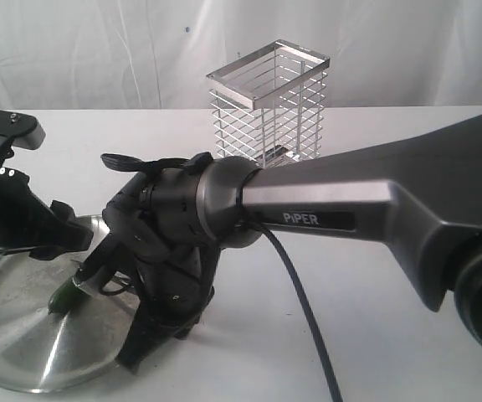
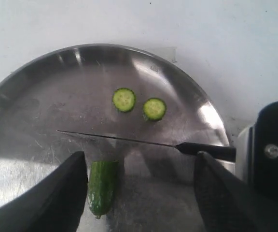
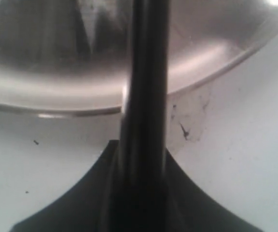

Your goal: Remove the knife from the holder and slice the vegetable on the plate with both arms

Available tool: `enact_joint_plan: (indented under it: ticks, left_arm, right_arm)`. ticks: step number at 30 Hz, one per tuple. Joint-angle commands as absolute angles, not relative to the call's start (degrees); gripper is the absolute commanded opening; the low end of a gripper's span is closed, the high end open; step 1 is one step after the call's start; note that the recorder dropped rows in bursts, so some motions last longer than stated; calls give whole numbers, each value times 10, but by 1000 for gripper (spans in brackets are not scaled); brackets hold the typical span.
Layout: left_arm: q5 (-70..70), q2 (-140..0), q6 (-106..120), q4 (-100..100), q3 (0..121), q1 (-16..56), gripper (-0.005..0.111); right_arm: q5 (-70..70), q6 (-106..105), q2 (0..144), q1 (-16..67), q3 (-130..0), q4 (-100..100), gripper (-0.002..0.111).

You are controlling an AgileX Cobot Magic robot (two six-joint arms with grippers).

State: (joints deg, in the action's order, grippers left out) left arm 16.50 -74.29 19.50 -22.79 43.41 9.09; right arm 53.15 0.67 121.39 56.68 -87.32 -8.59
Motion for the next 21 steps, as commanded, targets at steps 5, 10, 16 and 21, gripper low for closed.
enact_joint_plan:
  ticks: [5, 10, 16, 21]
  left_arm:
    - [194, -728, 177, -229, 426, 93, 66]
    - [195, -713, 165, -229, 426, 93, 66]
    - [221, -676, 165, -229, 428, 93, 66]
    - [244, -618, 165, -229, 428, 93, 57]
  right_arm:
    - [508, -20, 1213, 565, -873, -42, 20]
    - [505, -20, 1208, 565, -873, -41, 43]
    - [491, -20, 1169, 565, -873, -40, 49]
    - [488, -20, 1097, 565, -872, -48, 49]
